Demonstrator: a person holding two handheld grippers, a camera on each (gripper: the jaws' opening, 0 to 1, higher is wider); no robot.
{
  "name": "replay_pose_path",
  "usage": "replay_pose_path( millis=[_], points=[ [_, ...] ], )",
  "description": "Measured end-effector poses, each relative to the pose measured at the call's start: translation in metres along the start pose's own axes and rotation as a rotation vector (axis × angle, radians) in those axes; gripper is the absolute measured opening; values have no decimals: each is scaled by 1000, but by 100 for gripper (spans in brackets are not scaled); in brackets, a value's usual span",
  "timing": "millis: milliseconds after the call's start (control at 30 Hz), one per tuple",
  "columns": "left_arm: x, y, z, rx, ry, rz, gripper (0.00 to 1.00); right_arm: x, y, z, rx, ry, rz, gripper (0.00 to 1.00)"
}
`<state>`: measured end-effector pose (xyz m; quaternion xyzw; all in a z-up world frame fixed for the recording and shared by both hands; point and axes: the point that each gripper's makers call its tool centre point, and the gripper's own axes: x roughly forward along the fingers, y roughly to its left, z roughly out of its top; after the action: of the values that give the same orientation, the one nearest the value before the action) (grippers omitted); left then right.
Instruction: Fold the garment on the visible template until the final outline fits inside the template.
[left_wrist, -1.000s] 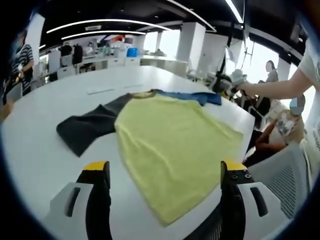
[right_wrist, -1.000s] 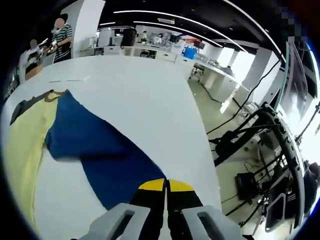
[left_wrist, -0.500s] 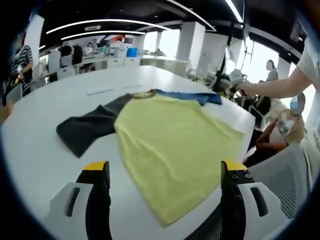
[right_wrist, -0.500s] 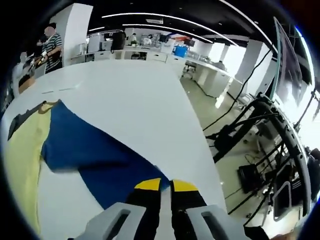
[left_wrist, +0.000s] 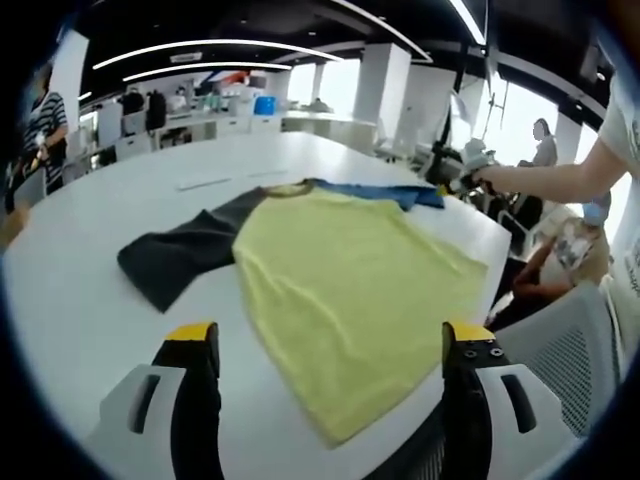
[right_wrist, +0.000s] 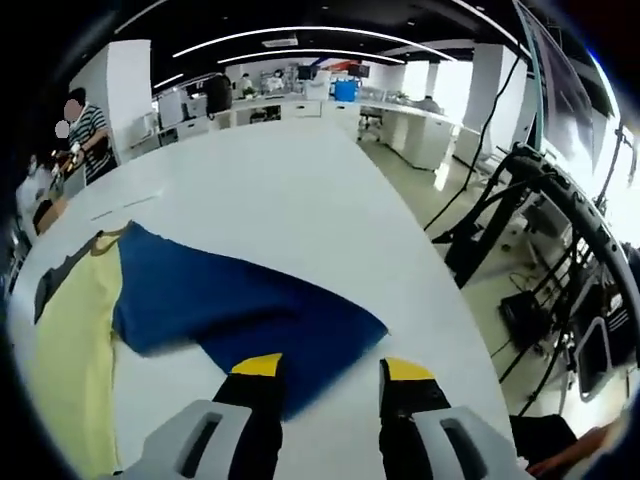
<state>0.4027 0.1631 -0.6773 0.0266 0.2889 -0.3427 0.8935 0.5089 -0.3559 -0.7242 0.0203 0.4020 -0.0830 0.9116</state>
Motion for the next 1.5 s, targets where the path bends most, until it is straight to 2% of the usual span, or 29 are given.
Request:
replay_pose_path(
  millis=[167, 333, 433, 933, 1300, 1500],
  points=[
    [0, -1, 0, 1, -1, 0, 88, -8, 11, -10, 96, -1, 20, 31],
    [-2, 0, 0, 6, 2, 1, 88, -13, 15, -21, 108, 16, 9, 22],
    [-2, 0, 0, 4, 0, 2, 88, -14, 18, -26, 156, 10, 15, 18],
    [-5, 0, -2, 4, 2, 13, 87, -5, 20, -26, 268, 0, 22, 3],
    [-6, 1, -3, 9, 7, 18, 87, -8, 20, -27, 263, 15, 26, 0],
    [-4, -1, -1, 25, 10, 15, 87, -12, 13, -27, 211, 29, 18, 0]
  ],
)
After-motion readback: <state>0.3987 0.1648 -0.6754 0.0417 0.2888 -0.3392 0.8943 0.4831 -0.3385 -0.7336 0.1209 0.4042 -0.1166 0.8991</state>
